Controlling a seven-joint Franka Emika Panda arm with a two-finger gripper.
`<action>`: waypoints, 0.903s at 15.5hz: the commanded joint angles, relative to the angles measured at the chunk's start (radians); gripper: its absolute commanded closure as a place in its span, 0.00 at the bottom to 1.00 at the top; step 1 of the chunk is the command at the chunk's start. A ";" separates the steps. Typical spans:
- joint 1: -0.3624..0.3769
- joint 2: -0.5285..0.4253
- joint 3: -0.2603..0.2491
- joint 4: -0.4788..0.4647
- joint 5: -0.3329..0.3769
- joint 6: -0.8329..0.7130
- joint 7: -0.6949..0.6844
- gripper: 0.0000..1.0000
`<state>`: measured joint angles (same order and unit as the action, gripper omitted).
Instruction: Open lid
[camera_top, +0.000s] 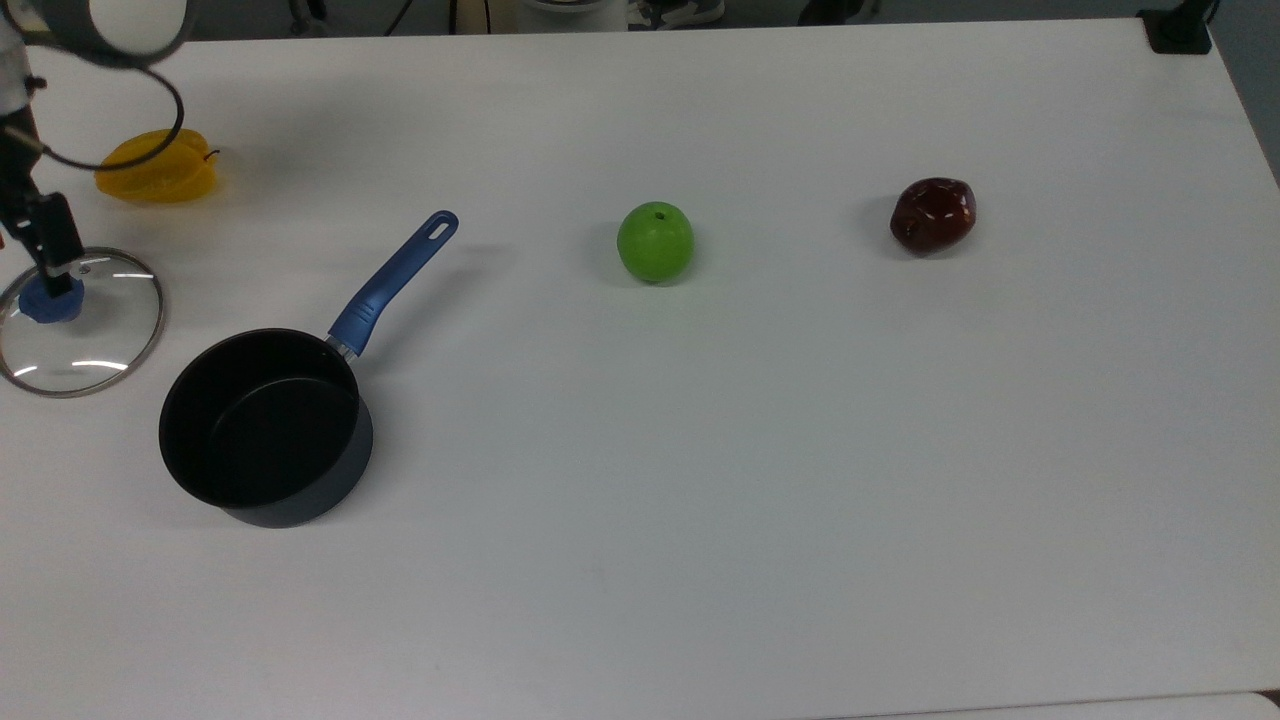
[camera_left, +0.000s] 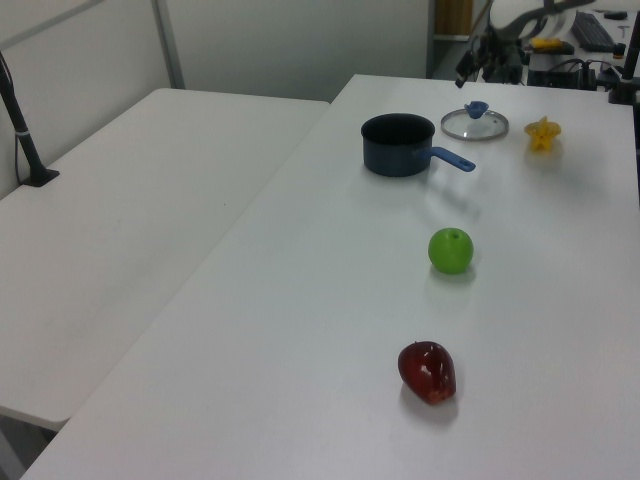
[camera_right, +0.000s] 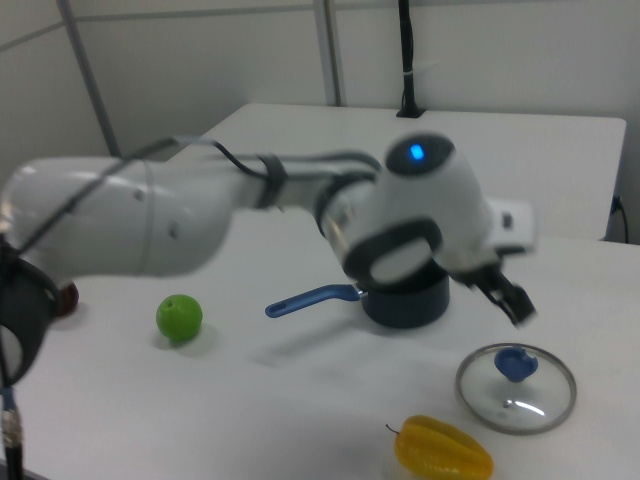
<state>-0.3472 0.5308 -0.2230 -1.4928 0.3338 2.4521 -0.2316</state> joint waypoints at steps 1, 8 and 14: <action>0.121 -0.181 -0.013 -0.044 -0.048 -0.244 0.131 0.00; 0.355 -0.408 0.017 -0.049 -0.260 -0.744 0.376 0.00; 0.412 -0.575 0.063 -0.239 -0.265 -0.831 0.280 0.00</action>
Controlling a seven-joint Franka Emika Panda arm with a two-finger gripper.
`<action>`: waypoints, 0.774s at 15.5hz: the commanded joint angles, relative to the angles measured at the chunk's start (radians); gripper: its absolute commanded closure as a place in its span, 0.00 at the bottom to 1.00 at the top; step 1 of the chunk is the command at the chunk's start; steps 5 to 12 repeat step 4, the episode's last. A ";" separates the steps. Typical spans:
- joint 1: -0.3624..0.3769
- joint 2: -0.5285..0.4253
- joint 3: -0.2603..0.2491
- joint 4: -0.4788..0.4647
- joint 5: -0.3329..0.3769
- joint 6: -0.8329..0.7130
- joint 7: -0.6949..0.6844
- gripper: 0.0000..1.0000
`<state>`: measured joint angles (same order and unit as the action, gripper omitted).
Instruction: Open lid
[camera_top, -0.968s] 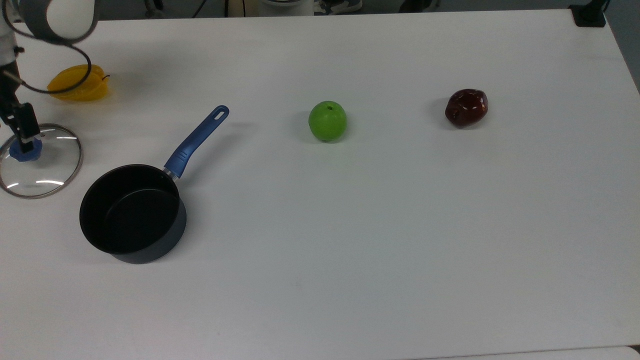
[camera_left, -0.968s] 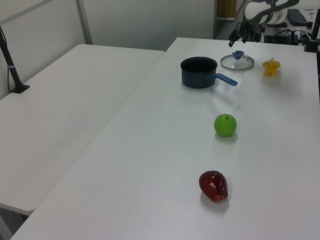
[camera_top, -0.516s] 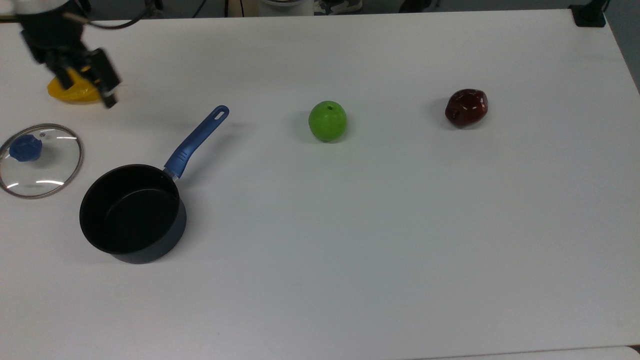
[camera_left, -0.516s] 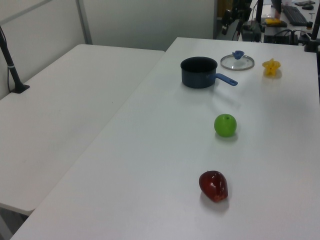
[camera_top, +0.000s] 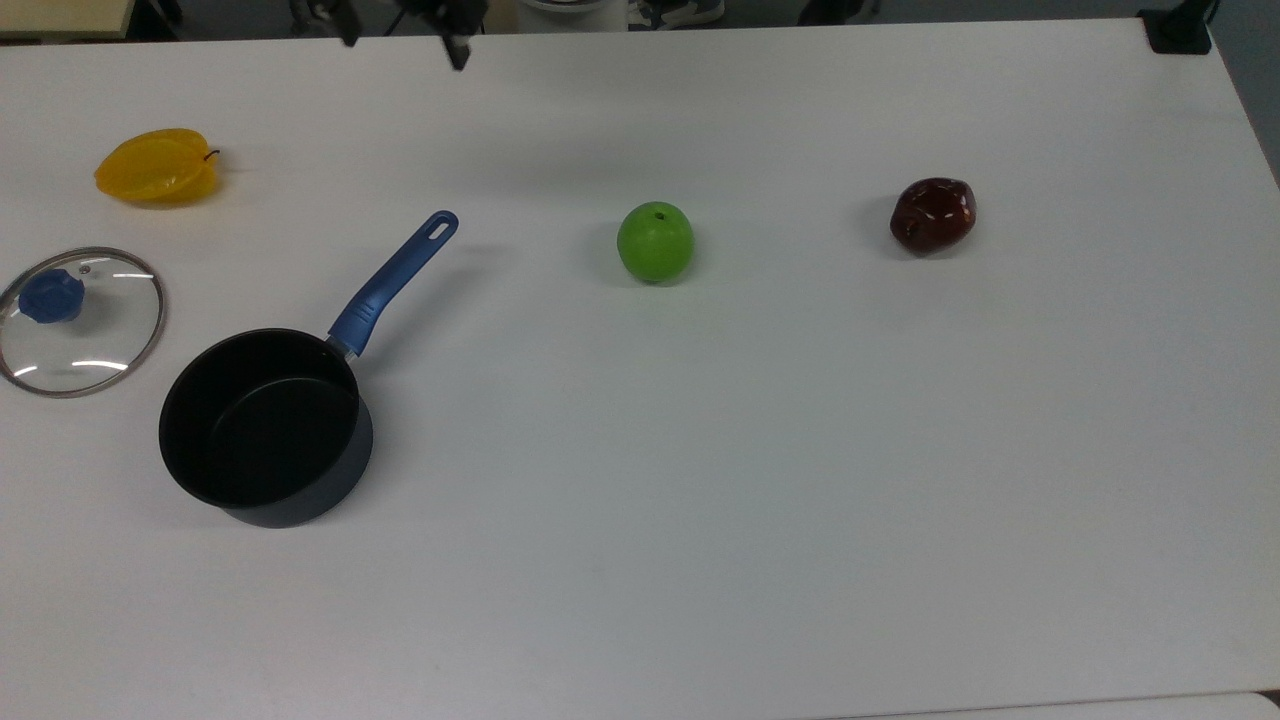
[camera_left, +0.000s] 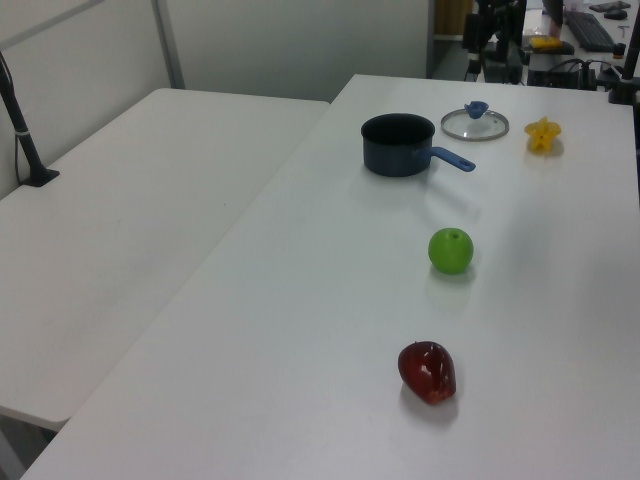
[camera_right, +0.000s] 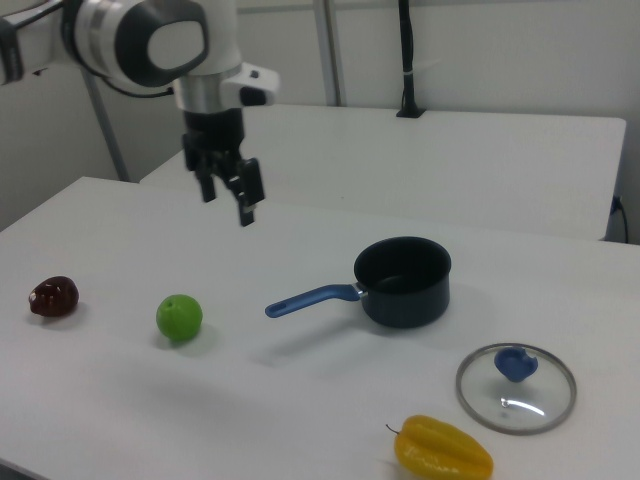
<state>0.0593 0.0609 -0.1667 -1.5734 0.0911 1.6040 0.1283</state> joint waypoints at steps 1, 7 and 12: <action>0.002 -0.121 0.007 -0.163 -0.033 0.019 -0.126 0.00; -0.007 -0.136 -0.002 -0.160 -0.034 0.013 -0.151 0.00; -0.007 -0.136 -0.002 -0.160 -0.034 0.013 -0.151 0.00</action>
